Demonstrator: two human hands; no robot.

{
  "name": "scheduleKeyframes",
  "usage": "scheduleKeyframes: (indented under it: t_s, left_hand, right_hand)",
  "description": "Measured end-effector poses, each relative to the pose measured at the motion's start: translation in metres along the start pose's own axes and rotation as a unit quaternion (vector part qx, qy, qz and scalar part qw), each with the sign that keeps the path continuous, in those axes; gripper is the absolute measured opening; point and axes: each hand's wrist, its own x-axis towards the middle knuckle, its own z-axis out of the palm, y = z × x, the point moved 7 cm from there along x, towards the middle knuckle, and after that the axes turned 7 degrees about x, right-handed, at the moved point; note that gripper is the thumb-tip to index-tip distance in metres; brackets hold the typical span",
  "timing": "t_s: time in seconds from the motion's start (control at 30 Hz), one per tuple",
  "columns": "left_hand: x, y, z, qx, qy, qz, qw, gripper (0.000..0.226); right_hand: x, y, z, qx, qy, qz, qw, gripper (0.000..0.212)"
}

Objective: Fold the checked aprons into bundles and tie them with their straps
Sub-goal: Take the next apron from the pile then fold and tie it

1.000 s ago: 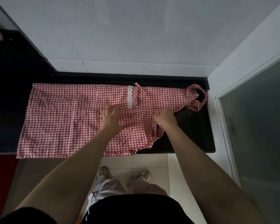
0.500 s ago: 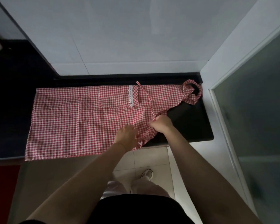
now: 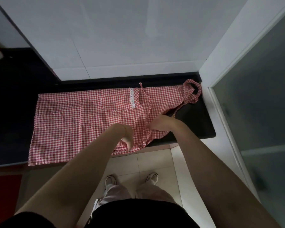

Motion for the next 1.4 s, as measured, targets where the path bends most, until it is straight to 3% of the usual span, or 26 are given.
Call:
scheduleKeyframes:
  t_s: [0.13,0.27,0.33,0.4,0.5,0.57,0.63,0.73,0.8,0.87,0.93,1.03,1.1,1.17,1.27,1.4]
  left_hand:
    - [0.013,0.025,-0.011,-0.042,0.216,-0.002,0.975,0.050]
    - [0.024,0.050,-0.002,-0.149,0.281,-0.001,0.948,0.072]
    - [0.028,0.045,-0.002,-0.224,0.308,-0.022,0.924,0.044]
    - [0.032,0.031,-0.003,-0.337,0.324,-0.037,0.883,0.023]
    - [0.034,0.008,-0.007,-0.416,0.320,-0.066,0.849,0.017]
    - [0.036,-0.003,-0.008,-0.465,0.305,-0.067,0.828,0.019]
    - [0.034,-0.008,-0.010,-0.483,0.296,-0.053,0.822,0.021]
    - [0.032,-0.009,-0.013,-0.446,0.313,-0.043,0.837,0.017]
    - [0.034,-0.013,-0.009,-0.450,0.315,-0.056,0.834,0.020]
    - [0.037,-0.018,0.000,-0.472,0.308,-0.083,0.822,0.020]
    - [0.042,-0.026,0.009,-0.486,0.308,-0.110,0.810,0.023]
    - [0.048,-0.027,0.017,-0.464,0.296,-0.122,0.826,0.024]
    - [0.052,-0.026,0.019,-0.450,0.292,-0.119,0.836,0.024]
    - [0.053,-0.027,0.019,-0.474,0.294,-0.111,0.823,0.025]
    - [0.053,-0.036,0.022,-0.554,0.296,-0.109,0.771,0.026]
    - [0.054,-0.041,0.024,-0.609,0.294,-0.101,0.730,0.015]
  right_hand:
    - [0.000,0.010,0.007,0.024,0.016,-0.020,0.999,0.018]
    - [0.003,0.009,0.002,0.035,0.068,-0.056,0.996,0.030]
    - [0.003,0.007,-0.001,0.045,0.085,-0.072,0.993,0.036]
    - [0.001,0.010,0.000,0.022,0.052,-0.073,0.996,0.041]
    - [0.002,0.027,-0.005,-0.182,0.024,-0.012,0.983,0.033]
    - [0.003,0.030,-0.028,-0.236,0.110,0.025,0.965,0.016]
    - [0.002,0.023,-0.052,-0.176,0.230,0.021,0.957,0.021]
    - [-0.004,0.007,-0.070,-0.023,0.387,-0.064,0.920,0.043]
    - [-0.011,-0.004,-0.065,0.014,0.420,-0.154,0.894,0.047]
    - [-0.009,-0.004,-0.050,-0.021,0.401,-0.181,0.898,0.033]
    - [0.007,0.008,-0.028,-0.046,0.317,-0.134,0.938,0.006]
    - [0.026,0.022,0.017,-0.066,0.131,-0.088,0.985,0.024]
    - [0.027,0.021,0.038,-0.067,0.079,-0.107,0.989,0.023]
    - [0.026,0.019,0.049,-0.133,0.062,-0.137,0.980,0.027]
    - [0.022,0.014,0.048,-0.273,0.093,-0.108,0.951,0.029]
    - [0.025,0.022,0.025,-0.295,0.157,-0.016,0.942,0.027]
